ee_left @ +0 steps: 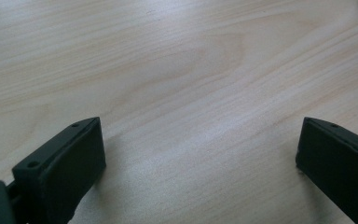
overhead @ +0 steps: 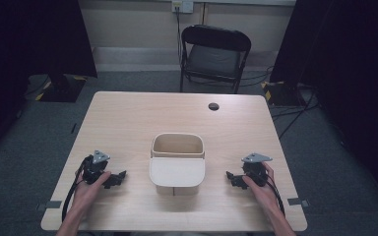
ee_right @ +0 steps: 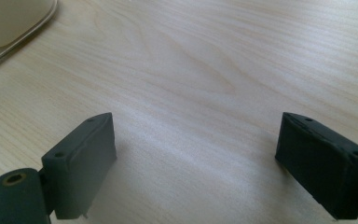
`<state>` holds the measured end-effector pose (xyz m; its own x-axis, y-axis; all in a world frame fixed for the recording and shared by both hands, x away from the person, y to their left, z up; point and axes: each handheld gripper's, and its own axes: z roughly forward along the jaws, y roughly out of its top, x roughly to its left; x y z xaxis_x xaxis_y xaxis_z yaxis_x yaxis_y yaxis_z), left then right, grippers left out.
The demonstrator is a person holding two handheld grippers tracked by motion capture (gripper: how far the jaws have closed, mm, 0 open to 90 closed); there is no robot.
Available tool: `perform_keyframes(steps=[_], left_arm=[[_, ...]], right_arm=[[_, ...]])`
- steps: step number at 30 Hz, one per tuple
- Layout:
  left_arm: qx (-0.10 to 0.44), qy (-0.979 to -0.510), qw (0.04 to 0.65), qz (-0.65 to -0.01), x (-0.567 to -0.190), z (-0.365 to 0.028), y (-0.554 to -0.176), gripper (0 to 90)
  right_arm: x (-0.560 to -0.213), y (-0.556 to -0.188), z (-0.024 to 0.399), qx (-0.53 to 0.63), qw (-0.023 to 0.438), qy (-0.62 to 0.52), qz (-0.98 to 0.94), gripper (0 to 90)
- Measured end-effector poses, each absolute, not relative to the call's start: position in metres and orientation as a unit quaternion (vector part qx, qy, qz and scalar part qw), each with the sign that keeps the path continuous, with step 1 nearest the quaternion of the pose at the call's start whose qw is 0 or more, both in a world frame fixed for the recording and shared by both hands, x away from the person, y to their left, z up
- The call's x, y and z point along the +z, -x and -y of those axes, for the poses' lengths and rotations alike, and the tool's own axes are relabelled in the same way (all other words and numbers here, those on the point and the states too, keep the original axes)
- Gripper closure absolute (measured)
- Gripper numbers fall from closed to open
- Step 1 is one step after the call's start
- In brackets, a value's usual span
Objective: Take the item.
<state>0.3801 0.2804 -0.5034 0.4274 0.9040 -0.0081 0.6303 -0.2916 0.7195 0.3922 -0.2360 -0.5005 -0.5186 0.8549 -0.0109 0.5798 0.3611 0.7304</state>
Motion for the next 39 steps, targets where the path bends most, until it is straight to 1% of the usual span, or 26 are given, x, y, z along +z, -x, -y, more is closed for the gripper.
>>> perform_keyframes(steps=[5, 7, 11, 13, 14, 17, 18, 21, 24, 28, 34, 39], left_arm=[[0.206, -0.777, 0.332, -0.494, -0.503, -0.280, -0.380, 0.7], [0.208, -0.780, 0.329, -0.491, -0.502, -0.282, -0.380, 2.0], [0.211, -0.774, 0.332, -0.496, -0.501, -0.284, -0.379, 9.2], [0.212, -0.770, 0.333, -0.500, -0.500, -0.286, -0.378, 15.7], [0.213, -0.763, 0.336, -0.509, -0.500, -0.287, -0.378, 16.1], [0.208, -0.759, 0.341, -0.514, -0.499, -0.289, -0.378, 15.7], [0.195, -0.753, 0.357, -0.518, -0.498, -0.290, -0.377, 15.7], [0.196, -0.753, 0.359, -0.516, -0.497, -0.288, -0.375, 15.7], [0.192, -0.763, 0.361, -0.501, -0.494, -0.285, -0.374, 15.8], [0.195, -0.768, 0.367, -0.487, -0.489, -0.278, -0.372, 15.8], [0.185, -0.771, 0.387, -0.471, -0.483, -0.271, -0.368, 16.6], [0.189, -0.780, 0.389, -0.453, -0.478, -0.266, -0.365, 17.0]], right_arm=[[-0.501, -0.392, 0.236, 0.345, 0.199, -0.448, -0.801, 11.3], [-0.501, -0.392, 0.236, 0.344, 0.199, -0.449, -0.800, 11.3], [-0.501, -0.392, 0.236, 0.344, 0.199, -0.449, -0.800, 11.3], [-0.501, -0.392, 0.236, 0.344, 0.199, -0.449, -0.800, 11.3], [-0.501, -0.392, 0.236, 0.345, 0.199, -0.448, -0.801, 11.3], [-0.501, -0.392, 0.236, 0.345, 0.199, -0.448, -0.801, 11.3], [-0.501, -0.392, 0.236, 0.344, 0.199, -0.449, -0.800, 11.3], [-0.501, -0.392, 0.236, 0.345, 0.199, -0.448, -0.801, 11.3], [-0.501, -0.392, 0.236, 0.344, 0.199, -0.449, -0.800, 11.3], [-0.501, -0.392, 0.236, 0.344, 0.199, -0.449, -0.800, 11.3], [-0.501, -0.392, 0.236, 0.344, 0.199, -0.448, -0.800, 11.3], [-0.501, -0.392, 0.236, 0.344, 0.199, -0.449, -0.800, 11.3]])
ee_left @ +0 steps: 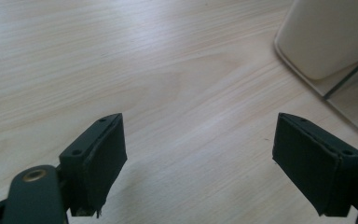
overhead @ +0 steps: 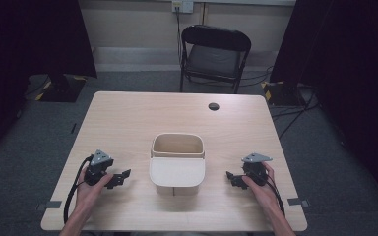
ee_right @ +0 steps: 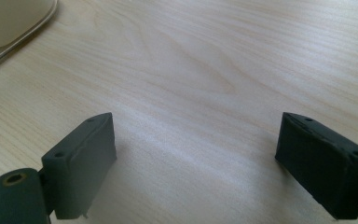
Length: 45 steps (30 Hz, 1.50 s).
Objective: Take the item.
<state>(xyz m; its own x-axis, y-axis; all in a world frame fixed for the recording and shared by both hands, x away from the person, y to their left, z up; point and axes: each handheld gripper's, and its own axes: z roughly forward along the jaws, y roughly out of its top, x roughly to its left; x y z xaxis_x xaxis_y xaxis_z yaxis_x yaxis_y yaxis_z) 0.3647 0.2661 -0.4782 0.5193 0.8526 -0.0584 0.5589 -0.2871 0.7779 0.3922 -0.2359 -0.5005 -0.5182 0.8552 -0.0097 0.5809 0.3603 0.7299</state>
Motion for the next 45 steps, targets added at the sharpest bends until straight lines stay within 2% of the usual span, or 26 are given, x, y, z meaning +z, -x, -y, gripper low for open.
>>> perform_keyframes(steps=[29, 39, 45], left_arm=[[0.149, -0.794, 0.466, -0.362, -0.454, -0.228, -0.345, 19.7], [0.142, -0.807, 0.473, -0.323, -0.451, -0.212, -0.338, 21.1], [0.143, -0.810, 0.468, -0.323, -0.450, -0.212, -0.337, 20.5]], right_arm=[[-0.501, -0.392, 0.236, 0.345, 0.199, -0.448, -0.801, 11.3], [-0.501, -0.392, 0.236, 0.345, 0.199, -0.448, -0.801, 11.3], [-0.501, -0.392, 0.236, 0.345, 0.199, -0.448, -0.800, 11.2]])
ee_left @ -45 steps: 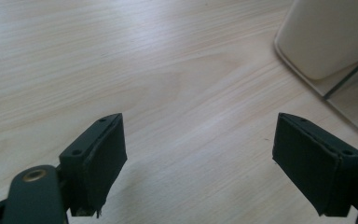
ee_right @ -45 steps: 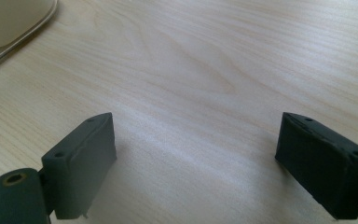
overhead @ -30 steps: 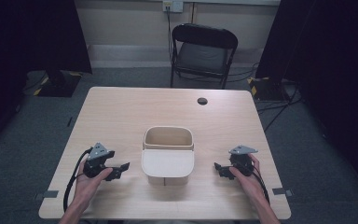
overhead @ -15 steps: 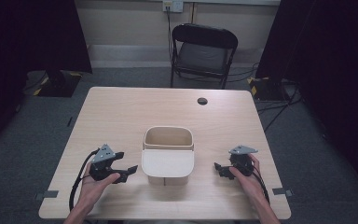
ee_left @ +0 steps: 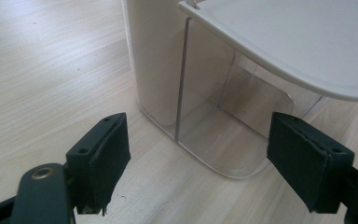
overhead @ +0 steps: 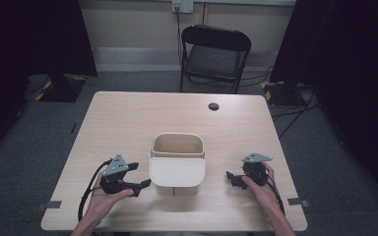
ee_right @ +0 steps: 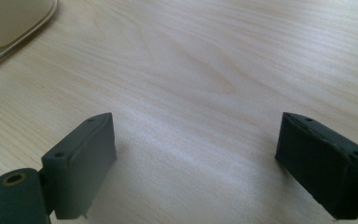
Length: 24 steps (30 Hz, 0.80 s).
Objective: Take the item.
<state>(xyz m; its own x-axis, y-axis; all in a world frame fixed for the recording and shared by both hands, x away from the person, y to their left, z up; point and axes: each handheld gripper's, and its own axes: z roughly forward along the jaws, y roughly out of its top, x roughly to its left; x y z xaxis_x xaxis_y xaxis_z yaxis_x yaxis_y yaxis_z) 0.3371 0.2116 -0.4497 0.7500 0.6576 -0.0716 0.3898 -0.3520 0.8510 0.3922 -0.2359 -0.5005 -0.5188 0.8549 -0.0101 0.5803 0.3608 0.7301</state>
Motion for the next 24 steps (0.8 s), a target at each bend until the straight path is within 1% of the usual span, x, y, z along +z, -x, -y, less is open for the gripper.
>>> perform_keyframes(steps=[10, 15, 17, 18, 24], left_arm=[[0.110, -0.814, 0.487, -0.298, -0.450, -0.203, -0.334, 18.7], [0.101, -0.813, 0.490, -0.298, -0.450, -0.198, -0.334, 17.2], [0.094, -0.812, 0.493, -0.298, -0.449, -0.198, -0.335, 17.5], [0.081, -0.806, 0.504, -0.301, -0.449, -0.199, -0.336, 17.7], [0.089, -0.808, 0.501, -0.296, -0.448, -0.194, -0.334, 18.1]], right_arm=[[-0.501, -0.392, 0.236, 0.345, 0.199, -0.448, -0.801, 11.3], [-0.501, -0.392, 0.236, 0.345, 0.199, -0.448, -0.801, 11.3], [-0.501, -0.392, 0.236, 0.344, 0.199, -0.448, -0.800, 11.3], [-0.501, -0.392, 0.236, 0.345, 0.199, -0.448, -0.801, 11.2], [-0.501, -0.392, 0.236, 0.345, 0.199, -0.448, -0.800, 11.2]])
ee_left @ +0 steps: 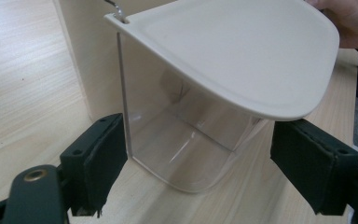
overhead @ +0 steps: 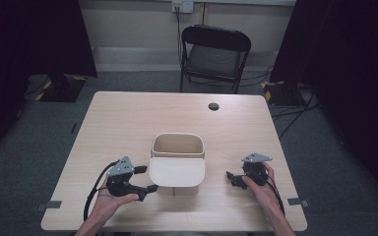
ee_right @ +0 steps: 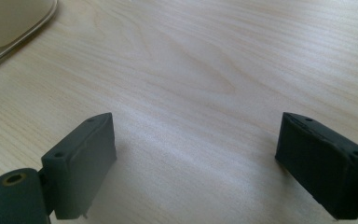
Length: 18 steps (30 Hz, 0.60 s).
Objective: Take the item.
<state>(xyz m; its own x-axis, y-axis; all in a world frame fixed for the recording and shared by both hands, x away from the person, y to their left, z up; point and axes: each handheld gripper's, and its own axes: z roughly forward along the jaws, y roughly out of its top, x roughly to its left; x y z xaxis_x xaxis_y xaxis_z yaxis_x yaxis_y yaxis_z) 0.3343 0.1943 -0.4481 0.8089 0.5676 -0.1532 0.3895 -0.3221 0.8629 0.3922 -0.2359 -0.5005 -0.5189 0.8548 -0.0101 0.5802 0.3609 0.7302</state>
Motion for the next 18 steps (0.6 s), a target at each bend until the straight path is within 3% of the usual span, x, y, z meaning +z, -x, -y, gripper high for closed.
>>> perform_keyframes(steps=[18], left_arm=[[0.080, -0.803, 0.517, -0.286, -0.4411, -0.1897, -0.3327, 20.6]], right_arm=[[-0.5006, -0.3922, 0.2359, 0.344, 0.200, -0.448, -0.800, 11.2]])
